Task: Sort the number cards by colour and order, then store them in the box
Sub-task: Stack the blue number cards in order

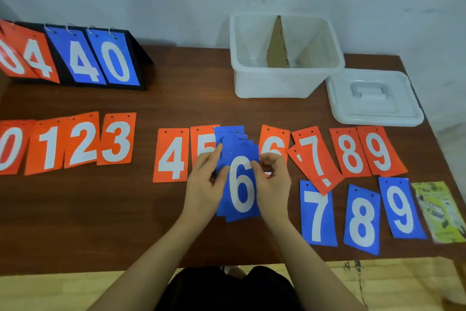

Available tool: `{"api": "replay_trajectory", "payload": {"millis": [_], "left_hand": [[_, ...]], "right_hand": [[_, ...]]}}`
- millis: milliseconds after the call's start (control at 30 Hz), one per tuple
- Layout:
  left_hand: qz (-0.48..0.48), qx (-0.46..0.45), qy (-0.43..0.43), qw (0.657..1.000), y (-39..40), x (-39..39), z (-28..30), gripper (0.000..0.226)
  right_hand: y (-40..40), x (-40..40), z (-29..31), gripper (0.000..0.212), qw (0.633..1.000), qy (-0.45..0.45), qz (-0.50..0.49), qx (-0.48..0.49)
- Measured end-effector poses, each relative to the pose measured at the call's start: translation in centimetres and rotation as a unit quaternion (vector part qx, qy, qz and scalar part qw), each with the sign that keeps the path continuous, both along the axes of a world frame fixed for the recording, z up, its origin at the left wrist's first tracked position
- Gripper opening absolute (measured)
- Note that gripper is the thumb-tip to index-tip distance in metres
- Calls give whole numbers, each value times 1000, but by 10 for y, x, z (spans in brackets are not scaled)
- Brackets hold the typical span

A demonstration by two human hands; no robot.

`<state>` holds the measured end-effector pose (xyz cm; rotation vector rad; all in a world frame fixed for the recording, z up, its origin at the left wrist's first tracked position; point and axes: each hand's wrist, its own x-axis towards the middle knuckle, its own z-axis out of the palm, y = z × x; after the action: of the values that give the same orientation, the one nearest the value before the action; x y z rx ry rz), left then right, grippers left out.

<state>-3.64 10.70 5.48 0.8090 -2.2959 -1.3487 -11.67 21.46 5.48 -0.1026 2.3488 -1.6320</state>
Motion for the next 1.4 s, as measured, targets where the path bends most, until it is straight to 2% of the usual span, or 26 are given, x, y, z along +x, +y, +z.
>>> {"api": "replay_trajectory", "payload": {"millis": [100,200,300,400,500,633,767,867,933,1033,1100,1233,1300,1400], "left_hand": [[-19,9,-19,1000,0,-3,-1,51],[-23,42,-28,998,0,-6,-1,51],[-24,79,-35,996,3,-8,-1,52],[-43,97,-42,993,12,-9,-3,51],[-51,102,-49,992,23,-10,-6,49],[-39,104,-57,992,36,-11,-11,48],[-11,91,-64,994,49,-12,-14,49],[12,64,-64,996,60,-11,-15,49],[15,23,-54,998,63,-9,-13,50],[38,-46,-21,998,64,-8,-10,49],[51,-65,-4,997,66,-11,-6,48],[41,-36,23,998,80,-28,5,47],[36,-17,30,999,89,-38,9,46],[17,1,38,999,106,-52,16,46]], "right_hand": [[4,4,-8,13,999,-12,-1,35],[24,5,-23,13,993,41,-35,108],[64,4,-33,27,965,45,-117,231],[104,4,-41,50,923,-28,-160,349],[121,2,-49,66,908,-59,-153,386],[124,3,-52,72,908,-76,-108,398],[130,8,-55,65,925,-78,-70,365],[138,2,-55,28,957,-34,-28,287],[140,-2,-46,18,979,-2,-12,204],[139,-10,-23,18,993,60,-32,94],[138,-17,-8,16,996,67,-44,37],[134,-30,12,27,997,45,-38,-55],[132,-35,17,27,996,46,-24,-76],[131,-40,17,27,997,53,1,-52]]}}
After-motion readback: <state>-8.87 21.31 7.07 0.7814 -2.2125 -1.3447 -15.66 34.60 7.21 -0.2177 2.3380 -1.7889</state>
